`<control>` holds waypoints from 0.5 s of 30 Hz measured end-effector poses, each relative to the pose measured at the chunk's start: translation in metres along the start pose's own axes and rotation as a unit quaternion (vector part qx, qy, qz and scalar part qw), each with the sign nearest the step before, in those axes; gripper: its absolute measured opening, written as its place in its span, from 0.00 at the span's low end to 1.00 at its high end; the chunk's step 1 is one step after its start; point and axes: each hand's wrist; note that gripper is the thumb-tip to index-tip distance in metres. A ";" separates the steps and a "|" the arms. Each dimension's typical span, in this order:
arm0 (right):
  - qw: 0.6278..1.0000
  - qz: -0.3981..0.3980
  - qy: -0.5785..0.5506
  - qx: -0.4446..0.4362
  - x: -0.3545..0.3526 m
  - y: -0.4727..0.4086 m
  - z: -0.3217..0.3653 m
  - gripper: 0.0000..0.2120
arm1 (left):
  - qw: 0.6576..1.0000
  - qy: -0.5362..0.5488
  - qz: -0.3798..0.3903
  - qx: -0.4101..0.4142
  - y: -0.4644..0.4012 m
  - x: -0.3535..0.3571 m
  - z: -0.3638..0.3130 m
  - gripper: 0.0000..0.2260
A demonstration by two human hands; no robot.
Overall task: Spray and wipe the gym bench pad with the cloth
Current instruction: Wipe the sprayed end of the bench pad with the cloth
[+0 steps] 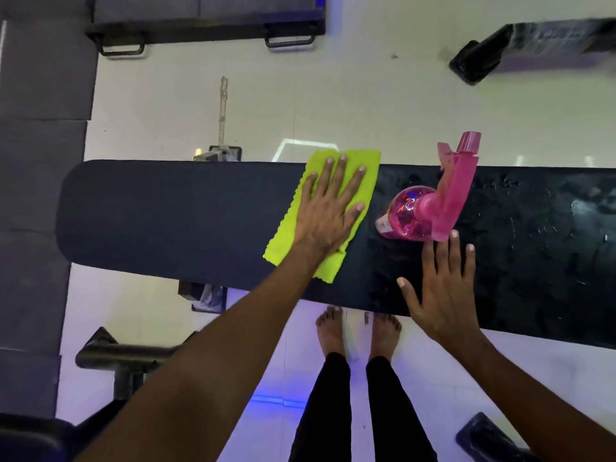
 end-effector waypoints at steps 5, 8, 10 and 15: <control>1.000 0.017 -0.012 0.009 -0.010 0.003 0.004 0.41 | 0.987 0.035 -0.017 -0.155 0.048 0.009 -0.030 0.29; 0.999 0.037 -0.025 0.016 -0.018 0.006 0.007 0.42 | 0.986 0.073 0.038 -0.144 0.052 0.000 -0.047 0.29; 0.998 0.051 -0.029 0.022 -0.021 0.008 0.007 0.42 | 0.985 0.108 0.074 -0.110 0.046 -0.015 -0.037 0.28; 0.995 0.081 -0.035 0.036 -0.027 0.015 0.006 0.41 | 0.951 0.283 -0.008 -0.125 0.063 -0.073 -0.024 0.25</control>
Point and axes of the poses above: each hand's wrist, its own y-axis away from the middle knuckle, its own x-axis out of the palm, z = x × y, and after that the axes turned 3 degrees about y, right-handed
